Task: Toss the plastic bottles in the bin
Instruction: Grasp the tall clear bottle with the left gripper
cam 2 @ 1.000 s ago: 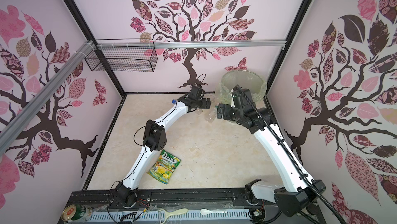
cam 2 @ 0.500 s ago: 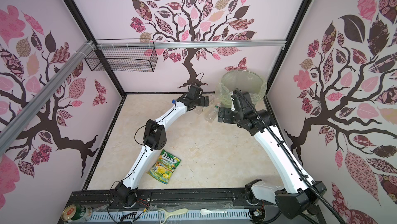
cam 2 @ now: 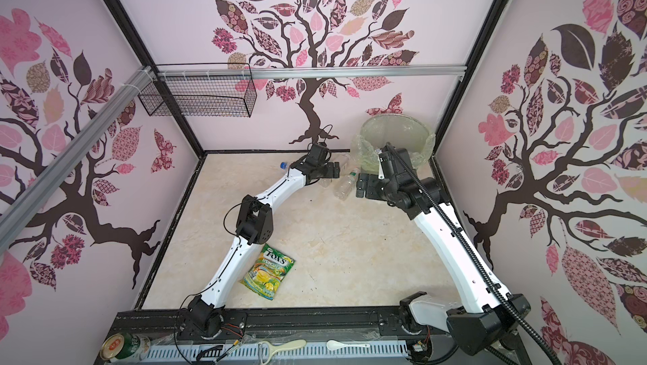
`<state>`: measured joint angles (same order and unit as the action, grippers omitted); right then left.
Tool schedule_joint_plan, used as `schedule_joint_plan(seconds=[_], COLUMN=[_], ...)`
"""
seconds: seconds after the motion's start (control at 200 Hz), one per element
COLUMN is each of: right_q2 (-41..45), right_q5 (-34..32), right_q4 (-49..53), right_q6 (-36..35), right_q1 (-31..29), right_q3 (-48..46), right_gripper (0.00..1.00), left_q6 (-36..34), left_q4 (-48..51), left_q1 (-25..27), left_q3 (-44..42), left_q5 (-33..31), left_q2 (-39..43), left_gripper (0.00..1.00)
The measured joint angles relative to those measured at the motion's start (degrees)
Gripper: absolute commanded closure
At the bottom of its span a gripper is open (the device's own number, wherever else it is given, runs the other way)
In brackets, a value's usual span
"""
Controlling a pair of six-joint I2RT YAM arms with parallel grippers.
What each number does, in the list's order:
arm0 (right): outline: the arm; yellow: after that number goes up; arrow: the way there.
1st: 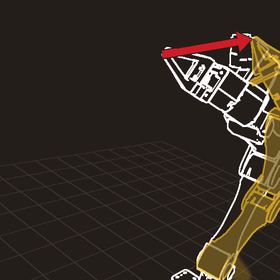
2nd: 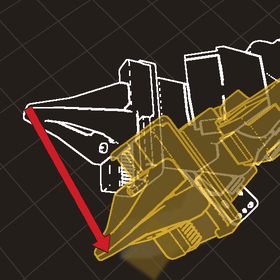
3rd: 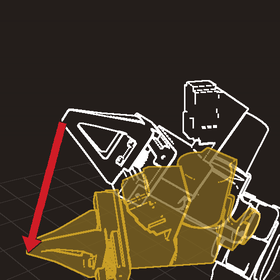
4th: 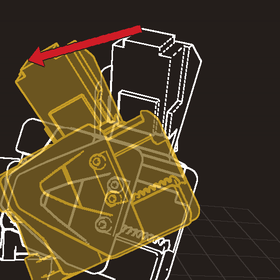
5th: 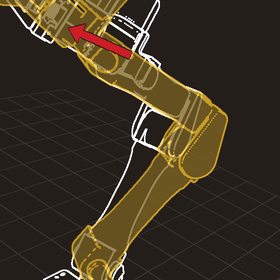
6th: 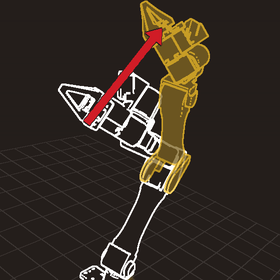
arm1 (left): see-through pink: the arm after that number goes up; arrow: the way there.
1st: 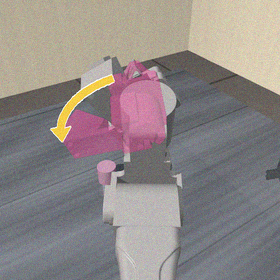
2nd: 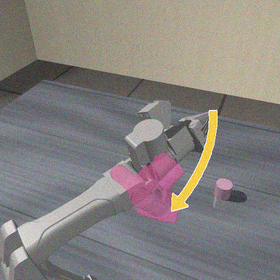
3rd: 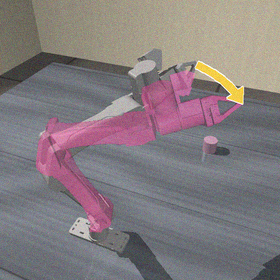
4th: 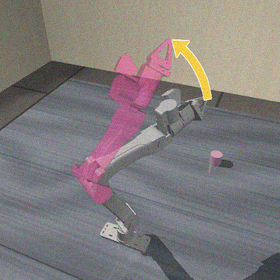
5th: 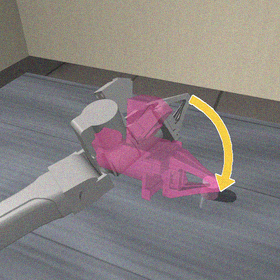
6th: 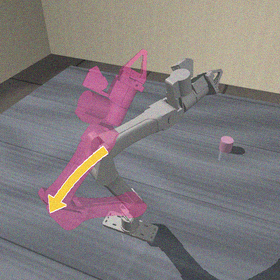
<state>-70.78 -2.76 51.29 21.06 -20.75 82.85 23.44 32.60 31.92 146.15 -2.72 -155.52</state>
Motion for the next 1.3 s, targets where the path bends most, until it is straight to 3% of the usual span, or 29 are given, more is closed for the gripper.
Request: schedule_joint_plan(seconds=[0.155, 0.44, 0.66, 0.89, 1.12, 1.3], right_q2=[0.2, 1.9, 3.2, 3.9, 3.7, 1.8], right_q5=[0.0, 0.1, 0.5, 0.6, 1.7, 3.4], right_q4=[0.0, 0.3, 0.7, 0.7, 0.7, -0.1], right_q6=[0.2, 0.4, 0.9, 1.1, 2.1, 3.4], right_q1=[0.0, 0.0, 0.0, 0.2, 0.2, 0.2], right_q3=[0.0, -1.3, -3.0, -3.0, -1.0, 5.0], right_gripper=[0.01, 0.00, 0.01, 0.01, 0.00, 0.00], left_q6=[1.7, 3.3, 4.2, 5.6, 6.6, 9.4], left_q4=[0.3, 1.7, 2.1, 2.3, 4.3, 2.4], left_q1=[0.0, 0.8, 1.1, 1.1, 1.1, 1.2], left_q3=[-0.3, -3.9, -4.0, -5.4, -8.7, -20.5], left_q5=[0.2, 0.5, 0.7, 1.2, 2.4, 3.7], left_q2=[0.0, 0.0, 0.0, 1.2, 8.9, 24.6], left_gripper=[0.14, 0.08, 0.29, 0.40, 0.42, 0.43])
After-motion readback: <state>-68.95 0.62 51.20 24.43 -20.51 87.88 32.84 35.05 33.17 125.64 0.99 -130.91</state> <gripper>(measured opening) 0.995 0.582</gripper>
